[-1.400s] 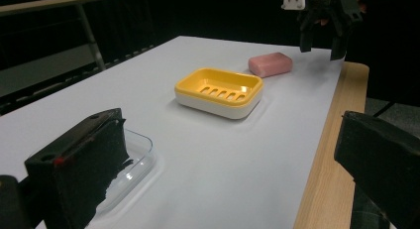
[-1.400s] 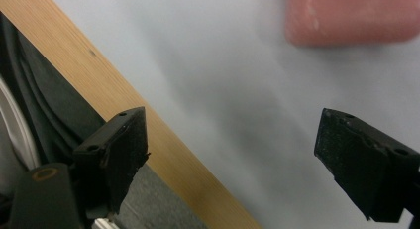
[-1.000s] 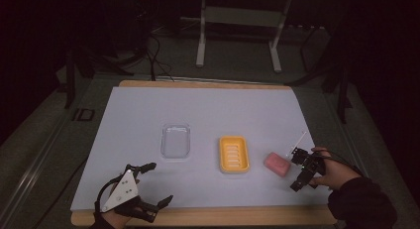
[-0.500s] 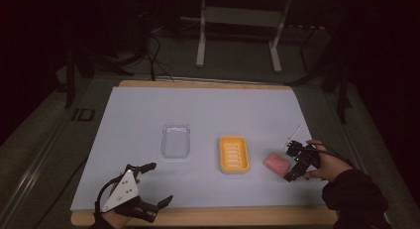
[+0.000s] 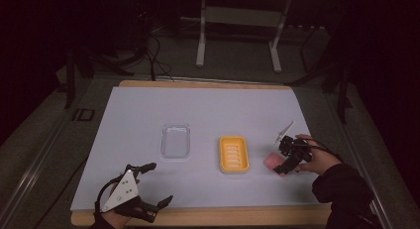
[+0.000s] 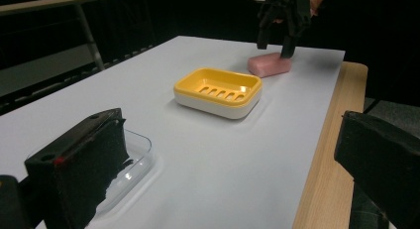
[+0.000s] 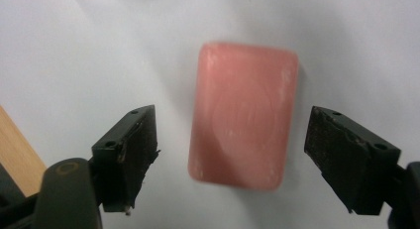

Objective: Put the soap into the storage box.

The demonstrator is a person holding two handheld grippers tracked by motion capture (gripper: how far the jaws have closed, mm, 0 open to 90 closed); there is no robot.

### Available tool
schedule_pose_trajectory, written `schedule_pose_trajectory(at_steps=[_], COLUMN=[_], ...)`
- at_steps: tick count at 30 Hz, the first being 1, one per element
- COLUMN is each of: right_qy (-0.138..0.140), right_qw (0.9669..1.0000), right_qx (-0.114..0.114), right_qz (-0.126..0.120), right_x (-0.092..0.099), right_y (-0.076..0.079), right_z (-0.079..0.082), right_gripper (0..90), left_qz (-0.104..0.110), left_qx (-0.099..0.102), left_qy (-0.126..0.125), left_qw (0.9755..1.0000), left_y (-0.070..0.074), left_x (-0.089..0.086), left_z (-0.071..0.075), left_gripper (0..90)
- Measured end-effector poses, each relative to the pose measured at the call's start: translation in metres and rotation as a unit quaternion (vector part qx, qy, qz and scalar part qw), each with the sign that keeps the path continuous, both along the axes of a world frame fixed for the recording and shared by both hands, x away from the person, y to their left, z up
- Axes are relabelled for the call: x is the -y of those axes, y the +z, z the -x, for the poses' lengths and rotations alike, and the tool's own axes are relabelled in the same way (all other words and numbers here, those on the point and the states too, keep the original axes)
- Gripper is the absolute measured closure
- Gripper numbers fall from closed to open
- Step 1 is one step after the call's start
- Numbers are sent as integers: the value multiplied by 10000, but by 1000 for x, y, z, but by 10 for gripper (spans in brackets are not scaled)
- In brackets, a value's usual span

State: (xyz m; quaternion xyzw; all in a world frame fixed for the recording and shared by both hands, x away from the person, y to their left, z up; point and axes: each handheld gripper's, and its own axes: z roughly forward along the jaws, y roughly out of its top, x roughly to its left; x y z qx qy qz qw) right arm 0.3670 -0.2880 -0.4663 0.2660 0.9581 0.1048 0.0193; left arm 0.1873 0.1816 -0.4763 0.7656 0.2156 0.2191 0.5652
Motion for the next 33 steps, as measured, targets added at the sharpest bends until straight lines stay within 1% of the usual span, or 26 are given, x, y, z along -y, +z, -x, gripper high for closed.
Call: schedule_pose_trajectory(at_steps=[1, 3, 7, 9, 12, 16, 19, 22, 26, 29, 31, 33], right_qy=[31, 7, 43, 64, 49, 49, 25, 28, 25, 13, -20, 35], right_qw=[10000, 9999, 9999, 9999, 9999, 10000, 10000, 10000, 9999, 9998, 9997, 9995], right_qx=[35, 16, 15, 0, 39, -24, -84, -87, -64, -65, -65, -39], right_qz=[-36, -104, -119, -134, -97, -74, -31, -9, 136, 168, 230, 319], right_x=[0, -1, -2, 0, 1, 0, 0, 0, -1, -1, -3, -5], right_y=[-1, -3, -7, -11, -14, -19, -23, -27, -29, -31, -32, -32], right_z=[0, -1, -3, -4, -5, -6, -7, -7, -7, -7, -6, -5], right_gripper=[213, 216, 225, 255, 256, 257, 301, 316, 347, 354, 359, 363], left_qz=[-1, -5, 1, -4, -10, -10, -12, -16, -15, -14, -12, -26], left_qx=[-3, -5, -5, -9, -14, -15, -15, -14, -16, -16, -17, -18], left_qy=[-2, -4, -4, -9, -13, -16, -16, -12, -16, -16, -13, -16], left_qw=[10000, 10000, 10000, 10000, 10000, 10000, 10000, 10000, 10000, 10000, 10000, 10000], left_y=[0, 0, 0, 0, 0, 0, 0, 0, 0, 0, 0, 0], left_x=[0, 0, 0, 0, 0, 0, 0, 0, 0, 0, 0, 0], left_z=[0, 0, 0, 0, 0, 0, 0, 0, 0, 0, 0, 0], left_gripper=[6, 6, 6, 6, 5, 6, 6, 6, 6, 6, 5, 6])
